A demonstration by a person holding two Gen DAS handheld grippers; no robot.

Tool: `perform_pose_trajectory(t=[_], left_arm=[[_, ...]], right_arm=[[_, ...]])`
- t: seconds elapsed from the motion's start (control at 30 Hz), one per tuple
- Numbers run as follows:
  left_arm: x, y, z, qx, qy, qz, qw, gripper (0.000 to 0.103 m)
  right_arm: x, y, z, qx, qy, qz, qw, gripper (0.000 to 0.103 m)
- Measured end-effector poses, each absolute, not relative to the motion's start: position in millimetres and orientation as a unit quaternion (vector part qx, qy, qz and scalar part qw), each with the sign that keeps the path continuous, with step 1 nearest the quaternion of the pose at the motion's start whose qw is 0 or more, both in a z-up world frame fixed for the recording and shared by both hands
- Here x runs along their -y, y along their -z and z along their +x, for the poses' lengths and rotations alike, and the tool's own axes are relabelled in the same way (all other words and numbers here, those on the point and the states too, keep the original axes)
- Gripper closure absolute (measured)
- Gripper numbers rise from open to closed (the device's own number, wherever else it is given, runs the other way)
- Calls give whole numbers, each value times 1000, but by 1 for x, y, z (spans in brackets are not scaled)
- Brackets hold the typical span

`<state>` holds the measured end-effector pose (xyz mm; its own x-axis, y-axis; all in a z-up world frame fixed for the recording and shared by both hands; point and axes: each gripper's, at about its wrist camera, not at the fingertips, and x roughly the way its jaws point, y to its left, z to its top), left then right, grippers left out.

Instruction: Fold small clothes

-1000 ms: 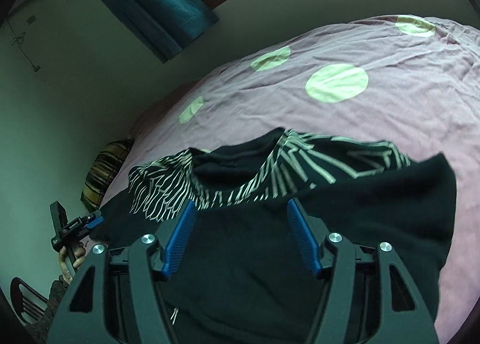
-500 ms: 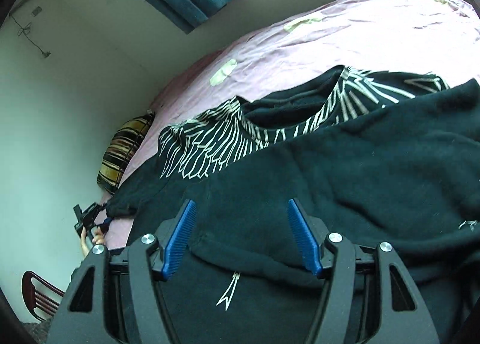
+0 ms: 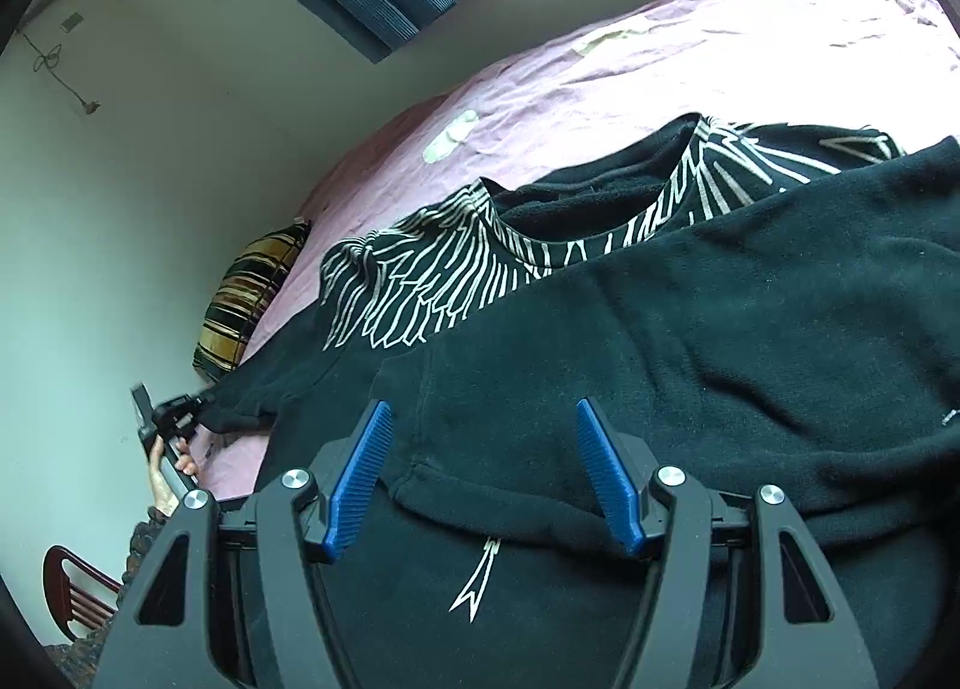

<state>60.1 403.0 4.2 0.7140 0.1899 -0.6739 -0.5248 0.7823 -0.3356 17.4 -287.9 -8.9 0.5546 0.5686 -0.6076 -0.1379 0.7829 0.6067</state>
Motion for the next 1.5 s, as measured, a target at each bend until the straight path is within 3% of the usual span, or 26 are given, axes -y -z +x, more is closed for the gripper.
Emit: perform_pose_trajectory(t=[0.23,0.37,0.5,0.77,0.87,0.97,1.07,1.17,1.33,1.5], left_arm=[[-254,-117,78,-252,-107,-136,952,95],[-139,-145,83,-250,-15,-80,965,95],[-17,-132,92,-274,66,-26,959,95],[144,-33,101,-359,145,48,921,94],[175,23,104,-426,167,69,887,91],[185,42,91,-434,156,87,883,86],[183,28,76,-408,188,73,891,57],[191,3,62,-369,214,68,902,44],[172,-38,47,-329,246,26,911,42],[105,-48,28,-309,200,16,930,35]], right_arm=[[302,-6,-3,-401,-222,254,852,39],[316,-6,-13,-396,-222,267,850,39],[332,-1,-21,-394,-220,290,844,38],[365,15,-35,-395,-203,320,837,38],[376,22,-36,-396,-199,334,832,37],[386,31,-36,-400,-194,355,822,37],[394,38,-36,-402,-194,375,813,36],[397,43,-33,-406,-189,389,805,35],[399,45,-29,-407,-197,419,787,35],[392,39,4,-407,-210,427,780,35]])
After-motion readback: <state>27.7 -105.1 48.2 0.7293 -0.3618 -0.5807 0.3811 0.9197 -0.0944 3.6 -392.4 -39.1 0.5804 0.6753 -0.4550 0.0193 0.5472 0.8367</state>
